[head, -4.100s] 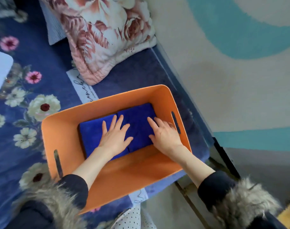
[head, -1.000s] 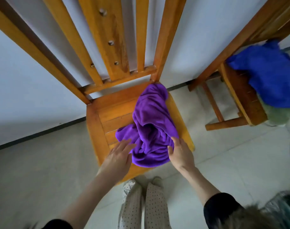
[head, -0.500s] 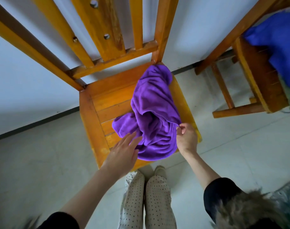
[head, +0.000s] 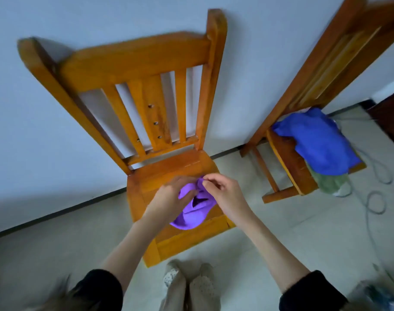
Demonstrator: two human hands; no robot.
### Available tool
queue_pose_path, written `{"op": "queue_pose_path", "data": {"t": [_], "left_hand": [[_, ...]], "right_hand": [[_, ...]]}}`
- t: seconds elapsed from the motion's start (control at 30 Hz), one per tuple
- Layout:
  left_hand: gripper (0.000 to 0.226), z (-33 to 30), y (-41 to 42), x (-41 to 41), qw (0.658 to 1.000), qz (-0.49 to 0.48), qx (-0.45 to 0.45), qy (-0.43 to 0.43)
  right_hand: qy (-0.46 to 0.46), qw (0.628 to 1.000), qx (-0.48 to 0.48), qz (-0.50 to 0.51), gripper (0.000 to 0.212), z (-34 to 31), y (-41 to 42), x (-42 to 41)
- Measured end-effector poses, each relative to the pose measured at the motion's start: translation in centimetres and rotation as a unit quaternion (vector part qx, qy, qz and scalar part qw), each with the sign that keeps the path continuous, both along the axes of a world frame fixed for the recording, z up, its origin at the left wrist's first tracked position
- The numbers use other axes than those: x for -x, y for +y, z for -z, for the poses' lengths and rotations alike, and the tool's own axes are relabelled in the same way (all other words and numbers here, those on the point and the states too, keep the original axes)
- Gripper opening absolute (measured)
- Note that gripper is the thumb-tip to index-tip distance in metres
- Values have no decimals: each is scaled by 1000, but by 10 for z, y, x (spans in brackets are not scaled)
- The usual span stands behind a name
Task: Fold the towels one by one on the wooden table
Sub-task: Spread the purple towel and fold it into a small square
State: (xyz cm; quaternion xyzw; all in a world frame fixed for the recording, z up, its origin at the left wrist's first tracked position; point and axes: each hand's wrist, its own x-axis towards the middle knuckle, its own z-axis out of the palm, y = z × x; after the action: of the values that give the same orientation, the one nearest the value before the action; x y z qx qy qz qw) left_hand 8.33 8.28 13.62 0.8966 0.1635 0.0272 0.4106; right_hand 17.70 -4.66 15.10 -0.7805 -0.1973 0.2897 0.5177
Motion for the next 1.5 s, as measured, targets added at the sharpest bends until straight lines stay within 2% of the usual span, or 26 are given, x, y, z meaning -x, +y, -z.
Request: {"op": "queue_pose_path", "data": {"t": [0.1,0.2,0.27,0.33,0.4,0.57,0.73,0.9,1.0,1.07,1.13,1.27,1.37,1.43,1.5], "left_hand": [[23,-51,5,4,996,-61,58,-28],[8,-100,9,14,990,-97,86,-54],[9,-135,14,24,984,-122,107,-70],[13,-173,20,38,979,-142,111,-91],[14,-210,25,56,975,-164,91,-118],[12,-290,1,114,963,-209,21,-171],[24,-343,-42,173,930,-289,-95,-208],[15,-381,-67,252,874,-405,-120,-239],[5,-394,-76,300,832,-475,-145,-245],[4,-398,-81,331,808,-518,-174,-220],[4,-394,-83,363,792,-556,-190,-168],[14,-371,-97,428,788,-588,-167,-66],[33,-353,-115,477,807,-572,-149,10],[40,-346,-130,514,811,-569,-131,33],[36,-343,-145,553,804,-584,-111,23]], "right_hand": [[6,999,-30,-31,27,-61,10,3],[1,996,-50,-79,21,-118,19,8],[-18,992,-44,-120,14,-154,24,11],[-55,986,-45,-151,16,-187,27,14],[-112,979,-56,-161,18,-212,28,19],[-298,937,-73,-164,5,-251,27,57],[-394,895,-138,-157,10,-278,18,91],[-382,890,-179,-171,11,-294,22,135],[-315,908,-187,-206,5,-299,28,163],[-259,917,-187,-238,8,-301,30,182],[-210,910,-208,-290,15,-305,34,204],[-163,871,-215,-410,16,-322,41,252],[-159,838,-195,-484,16,-337,50,296],[-171,810,-175,-533,20,-343,58,331],[-178,791,-174,-559,25,-345,65,371]]}}
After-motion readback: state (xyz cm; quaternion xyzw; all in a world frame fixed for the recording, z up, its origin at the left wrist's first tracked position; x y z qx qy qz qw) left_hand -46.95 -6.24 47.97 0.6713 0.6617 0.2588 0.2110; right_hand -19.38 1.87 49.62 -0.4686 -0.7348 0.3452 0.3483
